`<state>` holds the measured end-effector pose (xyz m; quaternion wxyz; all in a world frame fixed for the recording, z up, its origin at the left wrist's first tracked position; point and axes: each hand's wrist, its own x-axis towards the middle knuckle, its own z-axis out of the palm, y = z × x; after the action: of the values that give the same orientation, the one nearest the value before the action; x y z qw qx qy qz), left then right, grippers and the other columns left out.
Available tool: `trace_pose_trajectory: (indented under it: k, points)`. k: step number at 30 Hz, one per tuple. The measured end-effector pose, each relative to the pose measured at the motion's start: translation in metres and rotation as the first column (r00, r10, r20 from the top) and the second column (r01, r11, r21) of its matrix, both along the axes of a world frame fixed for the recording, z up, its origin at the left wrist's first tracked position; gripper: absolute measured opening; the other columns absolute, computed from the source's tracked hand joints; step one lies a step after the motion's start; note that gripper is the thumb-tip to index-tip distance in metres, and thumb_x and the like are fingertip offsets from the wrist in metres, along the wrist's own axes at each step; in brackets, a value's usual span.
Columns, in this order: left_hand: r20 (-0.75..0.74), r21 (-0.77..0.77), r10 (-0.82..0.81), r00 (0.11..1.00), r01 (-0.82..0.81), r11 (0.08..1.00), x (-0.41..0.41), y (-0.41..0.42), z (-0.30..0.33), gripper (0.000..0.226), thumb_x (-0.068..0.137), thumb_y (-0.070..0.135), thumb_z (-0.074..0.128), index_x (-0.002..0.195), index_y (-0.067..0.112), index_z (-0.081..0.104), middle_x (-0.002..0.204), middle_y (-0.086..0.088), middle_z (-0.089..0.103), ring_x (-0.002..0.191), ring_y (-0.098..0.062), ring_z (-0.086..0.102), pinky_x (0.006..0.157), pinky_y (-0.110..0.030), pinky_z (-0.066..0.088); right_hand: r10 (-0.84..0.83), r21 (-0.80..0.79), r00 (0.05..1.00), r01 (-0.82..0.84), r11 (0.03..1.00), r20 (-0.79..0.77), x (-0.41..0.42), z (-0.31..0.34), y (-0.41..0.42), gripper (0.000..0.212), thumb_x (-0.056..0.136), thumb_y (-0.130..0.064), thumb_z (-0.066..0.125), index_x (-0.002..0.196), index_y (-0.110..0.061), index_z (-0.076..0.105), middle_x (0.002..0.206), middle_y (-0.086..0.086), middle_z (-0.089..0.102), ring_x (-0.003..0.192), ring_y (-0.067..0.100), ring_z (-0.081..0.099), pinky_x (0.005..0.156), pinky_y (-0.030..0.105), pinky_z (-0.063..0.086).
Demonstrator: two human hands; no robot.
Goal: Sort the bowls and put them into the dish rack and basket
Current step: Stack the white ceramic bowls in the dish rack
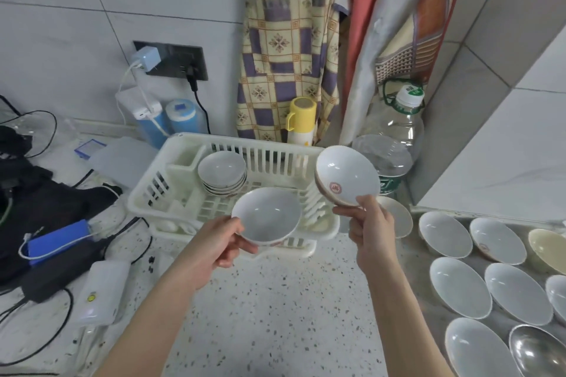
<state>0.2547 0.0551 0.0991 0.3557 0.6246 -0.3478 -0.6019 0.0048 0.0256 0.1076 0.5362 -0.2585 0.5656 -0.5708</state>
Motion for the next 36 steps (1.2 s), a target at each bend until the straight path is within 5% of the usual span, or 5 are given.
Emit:
trace_pose_trajectory:
  k: [5, 13, 23, 27, 36]
  points:
    - [-0.008, 0.012, 0.084, 0.996, -0.084, 0.996, 0.045, -0.014, -0.007, 0.019, 0.09, 0.006, 0.043, 0.103, 0.002, 0.056, 0.077, -0.024, 0.074, 0.038, -0.011, 0.032, 0.035, -0.019, 0.024, 0.135, 0.109, 0.965, -0.112, 0.988, -0.225, 0.047, -0.013, -0.043, 0.018, 0.088, -0.02, 0.049, 0.083, -0.011, 0.064, 0.057, 0.007, 0.07, 0.032, 0.002, 0.032, 0.037, 0.019, 0.028]
    - [-0.064, 0.008, 0.183, 0.981, -0.183, 0.983, 0.085, -0.042, -0.018, 0.017, 0.091, 0.002, 0.042, 0.102, 0.002, 0.055, 0.078, -0.029, 0.072, 0.036, -0.011, 0.037, 0.035, -0.02, 0.025, 0.254, 0.323, 0.918, -0.151, 0.934, -0.305, 0.088, -0.058, -0.108, 0.028, 0.088, -0.018, 0.048, 0.109, -0.004, 0.061, 0.058, 0.006, 0.071, 0.048, 0.011, 0.04, 0.043, 0.025, 0.029]
    - [-0.153, -0.115, 0.16, 0.975, -0.178, 0.977, 0.089, -0.089, -0.032, 0.025, 0.089, 0.006, 0.044, 0.109, 0.008, 0.06, 0.081, -0.021, 0.075, 0.039, -0.011, 0.039, 0.036, -0.021, 0.032, 0.326, 0.514, 0.92, -0.176, 0.839, -0.217, 0.111, -0.086, -0.131, 0.018, 0.089, -0.003, 0.041, 0.101, -0.002, 0.054, 0.069, 0.017, 0.067, 0.021, 0.004, 0.028, 0.028, 0.013, 0.019]
    - [-0.224, -0.129, 0.156, 0.962, -0.188, 0.974, 0.093, -0.096, -0.04, 0.025, 0.089, 0.006, 0.043, 0.109, 0.007, 0.058, 0.081, -0.023, 0.074, 0.04, -0.011, 0.04, 0.036, -0.022, 0.033, 0.396, 0.57, 0.903, -0.239, 0.786, -0.168, 0.108, -0.089, -0.136, 0.014, 0.092, -0.002, 0.038, 0.096, -0.007, 0.051, 0.07, 0.014, 0.068, 0.024, 0.005, 0.026, 0.028, 0.013, 0.019]
    - [-0.202, -0.114, 0.121, 0.972, -0.146, 0.983, 0.094, -0.1, -0.047, 0.026, 0.088, 0.005, 0.045, 0.108, 0.008, 0.061, 0.081, -0.024, 0.073, 0.041, -0.011, 0.042, 0.037, -0.022, 0.034, 0.453, 0.555, 0.877, -0.299, 0.776, -0.161, 0.101, -0.11, -0.138, 0.025, 0.099, -0.018, 0.044, 0.121, -0.008, 0.049, 0.08, 0.009, 0.073, 0.044, 0.008, 0.035, 0.032, 0.014, 0.02]
